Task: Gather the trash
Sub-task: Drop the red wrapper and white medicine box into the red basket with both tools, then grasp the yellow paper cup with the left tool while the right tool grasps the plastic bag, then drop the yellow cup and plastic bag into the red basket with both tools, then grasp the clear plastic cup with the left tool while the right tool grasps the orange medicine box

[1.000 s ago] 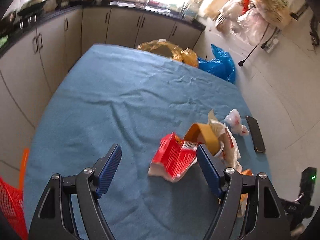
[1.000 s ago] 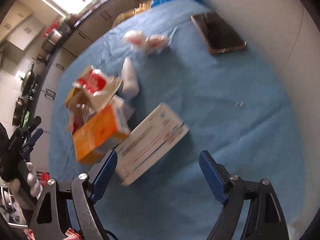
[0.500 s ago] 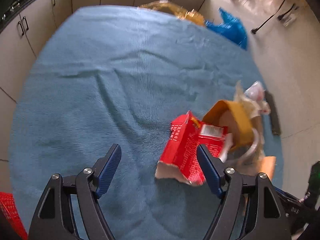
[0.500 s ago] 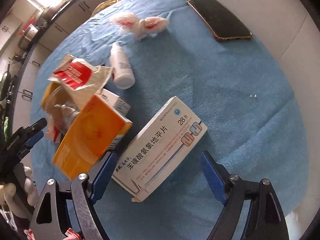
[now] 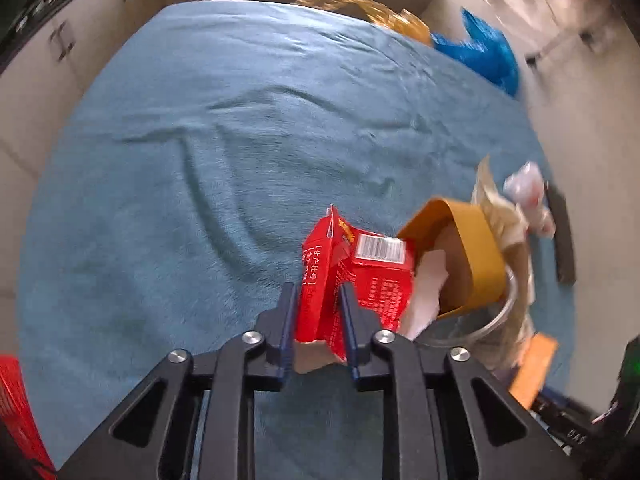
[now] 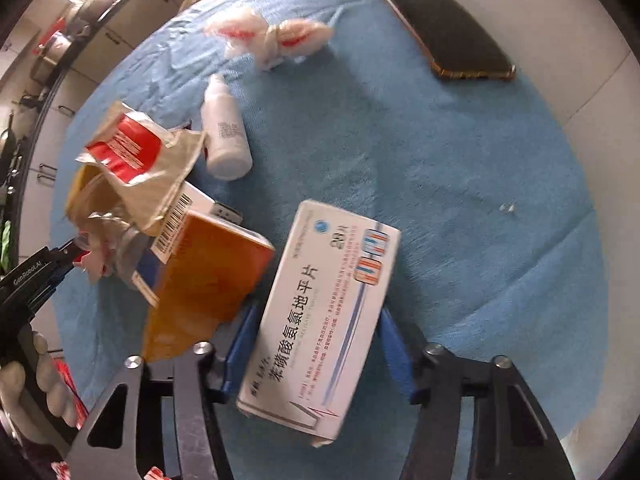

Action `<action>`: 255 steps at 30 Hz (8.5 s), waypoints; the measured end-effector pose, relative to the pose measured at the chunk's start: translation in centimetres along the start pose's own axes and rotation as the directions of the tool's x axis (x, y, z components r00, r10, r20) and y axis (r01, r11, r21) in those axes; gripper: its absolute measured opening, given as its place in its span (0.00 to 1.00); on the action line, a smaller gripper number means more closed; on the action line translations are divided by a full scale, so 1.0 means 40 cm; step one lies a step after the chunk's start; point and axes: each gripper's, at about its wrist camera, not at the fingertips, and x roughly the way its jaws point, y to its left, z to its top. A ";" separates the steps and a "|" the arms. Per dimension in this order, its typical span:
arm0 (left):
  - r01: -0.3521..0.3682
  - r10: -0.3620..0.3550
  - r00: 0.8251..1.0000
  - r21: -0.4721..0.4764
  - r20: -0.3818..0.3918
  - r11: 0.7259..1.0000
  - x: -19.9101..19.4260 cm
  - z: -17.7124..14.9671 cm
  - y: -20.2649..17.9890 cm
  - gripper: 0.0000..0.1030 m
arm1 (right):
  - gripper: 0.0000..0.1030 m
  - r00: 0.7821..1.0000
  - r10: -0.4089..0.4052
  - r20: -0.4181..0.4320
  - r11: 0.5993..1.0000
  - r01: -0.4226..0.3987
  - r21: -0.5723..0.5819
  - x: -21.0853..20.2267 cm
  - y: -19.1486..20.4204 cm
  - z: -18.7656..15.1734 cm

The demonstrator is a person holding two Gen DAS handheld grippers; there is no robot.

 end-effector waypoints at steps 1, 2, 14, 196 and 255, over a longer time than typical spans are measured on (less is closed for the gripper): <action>0.008 -0.008 1.000 -0.035 0.006 0.999 -0.017 -0.005 0.013 0.15 | 0.59 1.000 0.003 0.004 1.000 -0.003 -0.004 -0.011 -0.006 0.001; 0.014 -0.013 1.000 -0.064 0.015 0.998 -0.037 -0.012 0.027 0.13 | 0.59 1.000 0.007 0.014 1.000 -0.007 -0.010 -0.032 -0.016 0.003; -0.042 0.080 0.986 -0.246 0.149 0.968 -0.276 -0.190 0.150 0.13 | 0.59 0.984 0.105 0.141 0.970 -0.070 -0.235 -0.216 0.018 0.036; 0.031 0.189 0.945 -0.648 0.267 0.761 -0.557 -0.532 0.832 0.34 | 0.51 0.912 0.236 -0.336 0.510 -0.411 -0.756 0.137 1.119 -0.424; -0.014 0.014 1.000 0.192 0.002 0.981 -0.106 -0.089 -0.194 0.58 | 0.78 0.992 0.109 -0.057 0.986 -0.115 -0.118 0.095 0.064 -0.018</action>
